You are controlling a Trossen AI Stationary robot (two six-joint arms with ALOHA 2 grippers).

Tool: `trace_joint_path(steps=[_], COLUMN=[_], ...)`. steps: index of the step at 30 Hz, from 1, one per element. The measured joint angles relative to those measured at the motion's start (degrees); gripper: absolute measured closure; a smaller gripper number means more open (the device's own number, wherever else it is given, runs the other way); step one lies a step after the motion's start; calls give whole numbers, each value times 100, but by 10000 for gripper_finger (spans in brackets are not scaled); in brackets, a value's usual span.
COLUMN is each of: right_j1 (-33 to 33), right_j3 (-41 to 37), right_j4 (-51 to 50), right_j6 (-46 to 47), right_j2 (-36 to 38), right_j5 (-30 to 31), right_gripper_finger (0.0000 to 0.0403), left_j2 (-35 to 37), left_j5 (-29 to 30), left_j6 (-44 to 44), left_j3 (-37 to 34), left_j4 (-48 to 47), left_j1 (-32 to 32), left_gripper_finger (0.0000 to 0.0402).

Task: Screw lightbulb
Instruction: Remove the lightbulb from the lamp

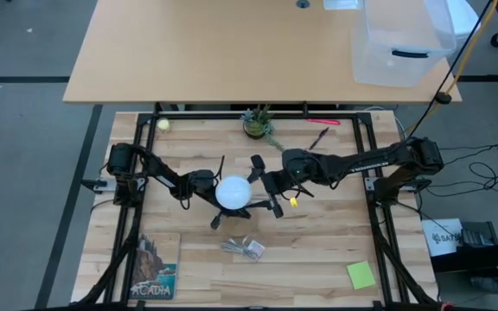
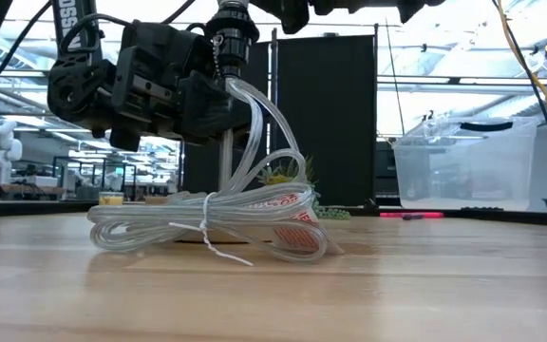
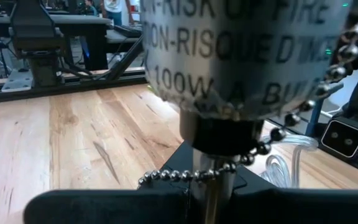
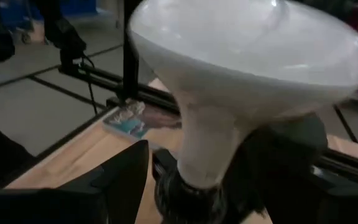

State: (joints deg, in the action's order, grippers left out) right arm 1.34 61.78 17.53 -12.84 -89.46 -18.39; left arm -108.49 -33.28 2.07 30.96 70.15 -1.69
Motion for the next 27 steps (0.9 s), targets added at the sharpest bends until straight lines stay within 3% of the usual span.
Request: trace_joint_path(steps=[6, 13, 15, 21, 27], right_j1=[16, 33, 61, 467, 934], right_j3=[-12, -331, -664, -1675, -2011], right_j4=[-705, -1116, -818, 764, 2743], right_j6=[-28, 365, 688, 1452, 1254], right_j2=[202, 205, 202, 211, 155], right_j5=[231, 1269, 1426, 2838, 4204], right_gripper_finger=[138, 138, 138, 138, 138], left_j2=[0, 2, 5, 7, 7], left_j5=[172, 755, 1055, 1737, 2639], left_j6=[-3, -62, -99, -174, -217], left_j3=[0, 4, 5, 7, 7], left_j4=[0, 1, 2, 2, 0], left_j1=[1, 21, 56, 74, 72], left_gripper_finger=[379, 379, 379, 379, 379])
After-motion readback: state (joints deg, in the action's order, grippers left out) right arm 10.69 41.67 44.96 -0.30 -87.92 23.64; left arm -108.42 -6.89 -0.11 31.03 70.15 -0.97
